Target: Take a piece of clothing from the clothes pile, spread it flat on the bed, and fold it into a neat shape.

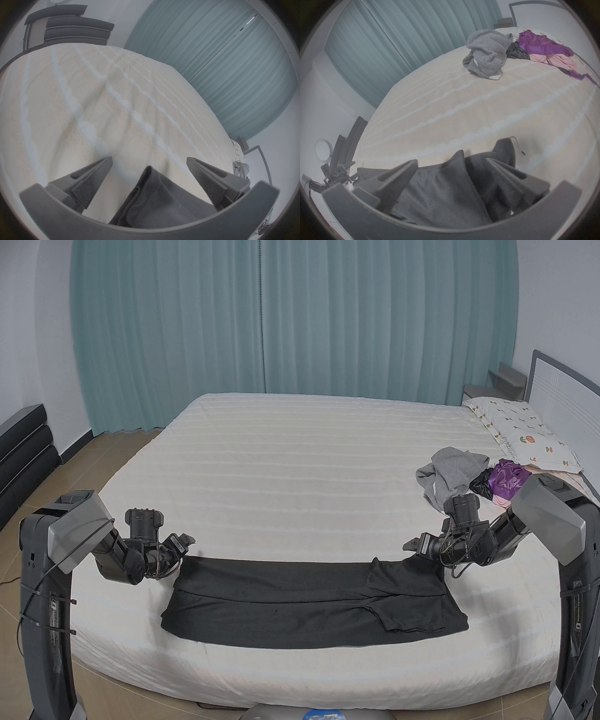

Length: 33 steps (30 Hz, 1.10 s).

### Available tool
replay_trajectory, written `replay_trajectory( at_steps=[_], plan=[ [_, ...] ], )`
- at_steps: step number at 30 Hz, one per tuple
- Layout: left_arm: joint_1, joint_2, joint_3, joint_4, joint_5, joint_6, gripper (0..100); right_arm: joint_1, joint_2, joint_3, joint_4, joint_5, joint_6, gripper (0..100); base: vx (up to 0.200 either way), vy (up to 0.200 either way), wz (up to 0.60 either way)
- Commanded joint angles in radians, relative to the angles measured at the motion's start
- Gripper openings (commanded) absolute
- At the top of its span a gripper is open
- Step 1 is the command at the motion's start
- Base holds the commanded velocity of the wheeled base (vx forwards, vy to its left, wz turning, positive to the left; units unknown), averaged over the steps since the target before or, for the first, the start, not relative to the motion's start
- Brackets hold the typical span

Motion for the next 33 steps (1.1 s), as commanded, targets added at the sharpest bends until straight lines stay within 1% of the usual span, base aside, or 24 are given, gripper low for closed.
replay_trajectory(
  at_steps=[1, 2, 4, 5, 8, 9, 10, 11, 12, 13, 14, 15, 17, 19, 20, 21, 24, 26, 27, 28, 29, 33],
  plan=[
    [0.005, -0.047, 0.046, 0.0, -0.021, 0.001, 100, -0.007, -0.064, 0.051, -0.003, 0.009, 0.022, 100, 0.0, 0.0, 0.0],
    [0.005, -0.072, 0.078, 0.0, -0.043, 0.003, 100, -0.013, -0.106, 0.096, -0.017, 0.023, 0.053, 100, 0.0, 0.0, 0.0],
    [0.005, -0.072, 0.078, 0.0, -0.043, 0.003, 100, -0.013, -0.106, 0.096, -0.017, 0.023, 0.053, 100, 0.0, 0.0, 0.0],
    [0.005, -0.107, 0.128, 0.0, -0.069, 0.007, 100, -0.022, -0.158, 0.173, -0.066, 0.023, 0.118, 100, 0.0, 0.0, 0.0],
    [0.005, -0.132, 0.158, -0.002, -0.081, 0.018, 100, -0.033, -0.198, 0.257, -0.135, 0.019, 0.182, 100, 0.0, 0.0, 0.0],
    [0.005, -0.132, 0.158, -0.002, -0.081, 0.02, 100, -0.033, -0.201, 0.261, -0.138, 0.019, 0.185, 100, 0.0, 0.0, 0.0],
    [0.005, -0.135, 0.164, 0.0, -0.083, 0.032, 100, -0.045, -0.224, 0.317, -0.181, 0.019, 0.23, 100, 0.0, 0.0, 0.0],
    [0.005, -0.135, 0.169, 0.0, -0.083, 0.04, 100, -0.05, -0.236, 0.347, -0.205, 0.019, 0.256, 100, 0.0, 0.0, 0.0],
    [0.005, -0.135, 0.17, 0.0, -0.083, 0.044, 100, -0.051, -0.242, 0.361, -0.216, 0.019, 0.268, 100, 0.0, 0.0, 0.0],
    [0.005, -0.135, 0.18, 0.0, -0.083, 0.056, 100, -0.054, -0.254, 0.406, -0.251, 0.018, 0.302, 100, 0.0, 0.0, 0.0],
    [0.005, -0.135, 0.183, 0.0, -0.083, 0.059, 100, -0.056, -0.258, 0.419, -0.262, 0.018, 0.309, 100, 0.0, 0.0, 0.0],
    [0.005, -0.136, 0.193, 0.0, -0.083, 0.073, 100, -0.068, -0.267, 0.466, -0.301, 0.024, 0.332, 100, 0.0, 0.0, 0.0],
    [0.005, -0.138, 0.206, 0.0, -0.086, 0.092, 100, -0.082, -0.277, 0.524, -0.36, 0.027, 0.354, 100, 0.0, 0.0, 0.0],
    [0.005, -0.138, 0.206, 0.0, -0.086, 0.092, 100, -0.082, -0.277, 0.524, -0.36, 0.027, 0.354, 100, 0.0, 0.0, 0.0],
    [0.005, -0.139, 0.215, 0.003, -0.086, 0.098, 100, -0.096, -0.277, 0.596, -0.448, 0.03, 0.389, 100, 0.0, 0.0, 0.0],
    [0.005, -0.142, 0.215, 0.006, -0.086, 0.098, 100, -0.099, -0.274, 0.616, -0.475, 0.033, 0.403, 100, 0.0, 0.0, 0.0],
    [0.005, -0.153, 0.217, 0.029, -0.098, 0.104, 100, -0.109, -0.259, 0.674, -0.569, 0.095, 0.447, 100, 0.0, 0.0, 0.0],
    [0.008, -0.172, 0.226, 0.051, -0.137, 0.124, 100, -0.116, -0.241, 0.703, -0.618, 0.141, 0.46, 100, 0.0, 0.0, 0.0],
    [0.01, -0.181, 0.236, 0.055, -0.153, 0.135, 100, -0.116, -0.233, 0.711, -0.63, 0.15, 0.46, 100, 0.0, 0.0, 0.0],
    [0.01, -0.181, 0.236, 0.055, -0.153, 0.135, 100, -0.116, -0.233, 0.711, -0.63, 0.15, 0.46, 100, 0.0, 0.0, 0.0],
    [0.011, -0.201, 0.267, 0.054, -0.189, 0.165, 100, -0.114, -0.221, 0.728, -0.643, 0.159, 0.461, 100, 0.0, 0.0, 0.0],
    [0.007, -0.201, 0.289, 0.049, -0.192, 0.219, 100, -0.102, -0.211, 0.745, -0.643, 0.161, 0.464, 100, 0.0, 0.0, 0.0]
  ],
)
